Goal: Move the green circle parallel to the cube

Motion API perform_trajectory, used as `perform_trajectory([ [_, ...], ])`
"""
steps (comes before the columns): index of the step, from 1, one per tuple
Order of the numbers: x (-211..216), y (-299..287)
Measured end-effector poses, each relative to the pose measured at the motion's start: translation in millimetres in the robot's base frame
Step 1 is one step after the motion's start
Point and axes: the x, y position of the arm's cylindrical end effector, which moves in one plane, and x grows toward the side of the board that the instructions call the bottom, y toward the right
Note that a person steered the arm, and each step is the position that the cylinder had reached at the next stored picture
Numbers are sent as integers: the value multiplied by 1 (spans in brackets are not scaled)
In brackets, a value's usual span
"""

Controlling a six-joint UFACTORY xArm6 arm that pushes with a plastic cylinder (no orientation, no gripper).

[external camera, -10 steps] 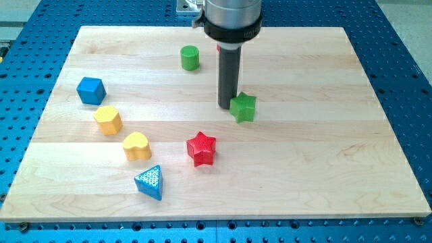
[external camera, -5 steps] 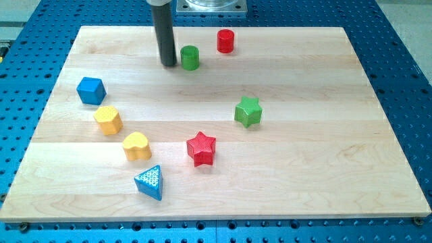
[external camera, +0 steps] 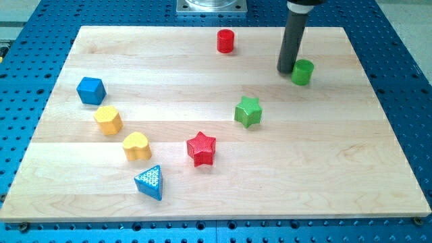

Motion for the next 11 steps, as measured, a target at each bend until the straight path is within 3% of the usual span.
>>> perform_trajectory([
  [1,-8,38],
  [2,23,33],
  [4,42,6],
  [5,59,71],
  [6,84,55],
  [9,68,11],
  [10,122,19],
  [11,117,4],
])
